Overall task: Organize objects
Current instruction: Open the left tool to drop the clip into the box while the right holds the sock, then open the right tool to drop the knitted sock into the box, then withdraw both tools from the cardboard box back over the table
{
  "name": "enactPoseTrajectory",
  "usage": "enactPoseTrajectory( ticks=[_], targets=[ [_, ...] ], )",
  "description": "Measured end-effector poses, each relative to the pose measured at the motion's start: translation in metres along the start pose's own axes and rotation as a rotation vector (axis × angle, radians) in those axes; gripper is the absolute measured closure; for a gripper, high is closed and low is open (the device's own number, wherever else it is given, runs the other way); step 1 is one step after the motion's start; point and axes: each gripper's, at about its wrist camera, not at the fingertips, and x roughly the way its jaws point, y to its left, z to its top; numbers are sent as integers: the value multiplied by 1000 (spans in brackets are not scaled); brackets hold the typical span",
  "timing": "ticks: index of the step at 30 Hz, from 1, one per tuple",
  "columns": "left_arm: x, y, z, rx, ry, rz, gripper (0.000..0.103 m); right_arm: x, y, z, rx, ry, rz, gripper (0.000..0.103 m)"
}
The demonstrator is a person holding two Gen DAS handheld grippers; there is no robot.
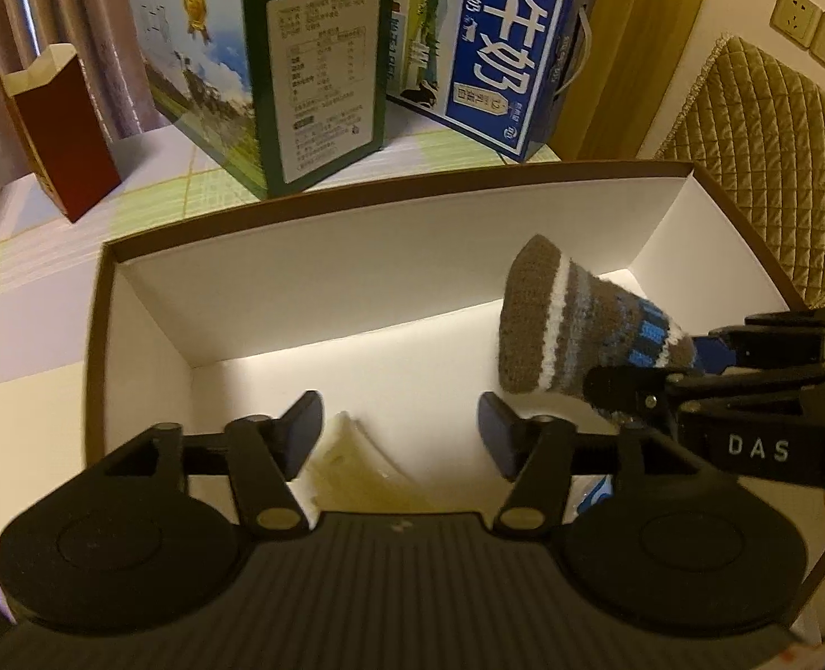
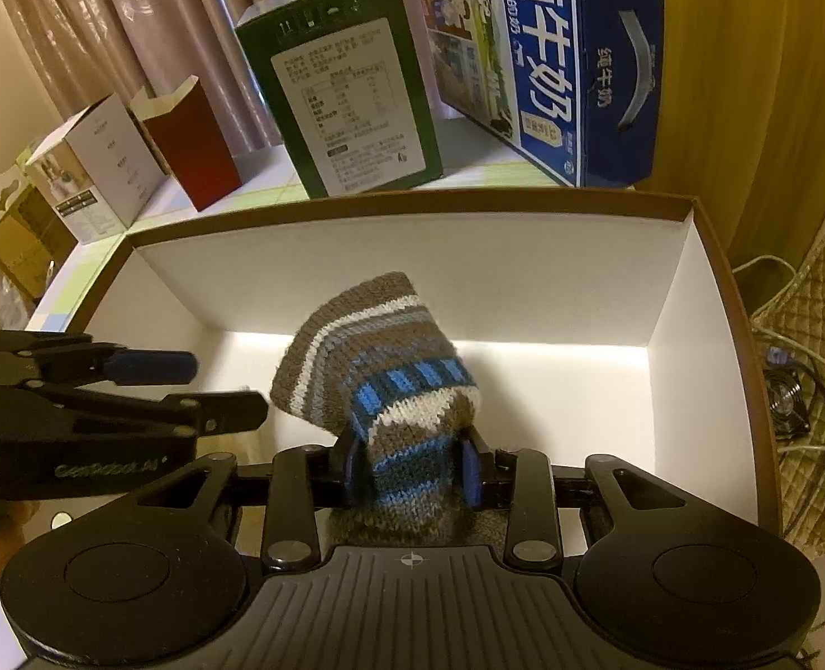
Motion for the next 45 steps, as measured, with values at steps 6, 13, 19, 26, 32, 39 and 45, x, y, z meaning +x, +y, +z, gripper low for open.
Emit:
enactPoseTrajectory(
  ticks=[6, 13, 19, 26, 32, 39, 45],
  targets=[
    [-19, 5, 0, 3, -29, 9, 27, -7, 4, 1, 2, -57, 14, 43],
    [-46, 5, -6, 13, -57, -6, 17, -33, 8, -7, -2, -105, 9, 28],
    [-77, 7, -19, 0, -80, -22, 14, -65, 16, -29, -1, -143, 2, 11],
    [-113, 7, -43, -19, -90, -17, 13, -98, 31, -55, 39, -183, -1, 6],
    [-138, 6, -64, -27, -88, -17, 13, -122, 48, -72, 72, -224, -11, 4],
    [-163, 12, -90, -53, -85, -25, 13, -140, 70, -90, 84, -234, 1, 2],
    [-182, 20, -110, -60, -93, -22, 13, -150, 89, -106, 86, -228, 1, 2]
  ],
)
